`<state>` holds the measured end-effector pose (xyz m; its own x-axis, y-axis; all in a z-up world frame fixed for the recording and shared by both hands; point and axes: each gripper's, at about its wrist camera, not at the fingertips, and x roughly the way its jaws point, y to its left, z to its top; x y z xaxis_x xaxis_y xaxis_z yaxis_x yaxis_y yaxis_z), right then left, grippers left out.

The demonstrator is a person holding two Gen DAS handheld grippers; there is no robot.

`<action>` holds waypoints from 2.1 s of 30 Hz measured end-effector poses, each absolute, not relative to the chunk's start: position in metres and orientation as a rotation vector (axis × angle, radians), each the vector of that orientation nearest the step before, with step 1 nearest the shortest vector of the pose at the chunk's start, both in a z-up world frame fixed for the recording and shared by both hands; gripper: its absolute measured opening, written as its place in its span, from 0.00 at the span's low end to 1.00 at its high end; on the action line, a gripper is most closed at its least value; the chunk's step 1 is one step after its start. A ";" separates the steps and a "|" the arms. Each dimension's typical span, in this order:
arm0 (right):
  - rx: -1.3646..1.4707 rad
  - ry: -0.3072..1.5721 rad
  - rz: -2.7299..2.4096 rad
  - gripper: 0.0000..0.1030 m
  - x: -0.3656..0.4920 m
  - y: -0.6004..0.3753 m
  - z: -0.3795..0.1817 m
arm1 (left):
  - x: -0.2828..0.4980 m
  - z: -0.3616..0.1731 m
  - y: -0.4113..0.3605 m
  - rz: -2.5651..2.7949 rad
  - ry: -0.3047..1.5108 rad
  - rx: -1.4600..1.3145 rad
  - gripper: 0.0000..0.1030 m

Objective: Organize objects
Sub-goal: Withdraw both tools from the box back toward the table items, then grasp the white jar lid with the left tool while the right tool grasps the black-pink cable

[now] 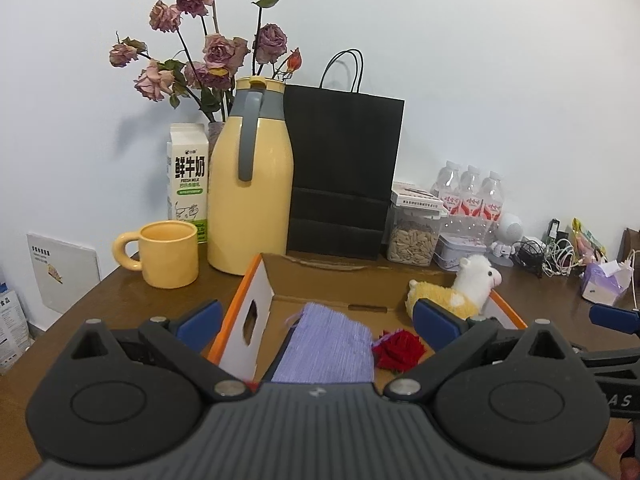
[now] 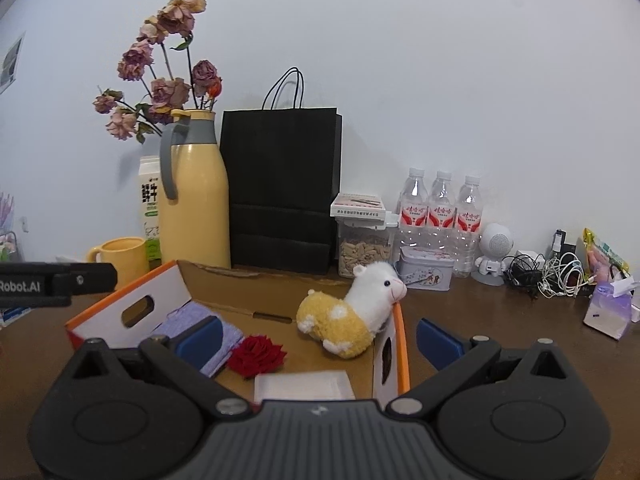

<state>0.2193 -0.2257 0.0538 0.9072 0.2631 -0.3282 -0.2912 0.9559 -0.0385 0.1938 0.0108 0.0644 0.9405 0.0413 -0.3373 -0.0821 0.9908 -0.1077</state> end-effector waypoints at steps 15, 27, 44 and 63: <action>-0.114 0.455 0.344 1.00 0.151 -0.255 0.023 | 0.120 0.044 0.030 0.038 0.430 -0.073 1.00; -0.104 0.591 0.396 1.00 0.111 -0.258 -0.017 | 0.078 -0.003 0.044 0.029 0.572 -0.138 1.00; -0.124 0.721 0.376 1.00 0.147 -0.229 -0.034 | 0.075 -0.008 0.049 0.023 0.579 -0.165 1.00; -0.117 0.674 0.373 0.96 0.151 -0.227 -0.036 | 0.080 -0.015 0.050 0.028 0.602 -0.172 1.00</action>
<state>0.1508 -0.2268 -0.0357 0.7181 0.2993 -0.6283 -0.3743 0.9272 0.0140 0.0796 0.0500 -0.0145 0.8244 -0.0237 -0.5654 -0.0764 0.9853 -0.1527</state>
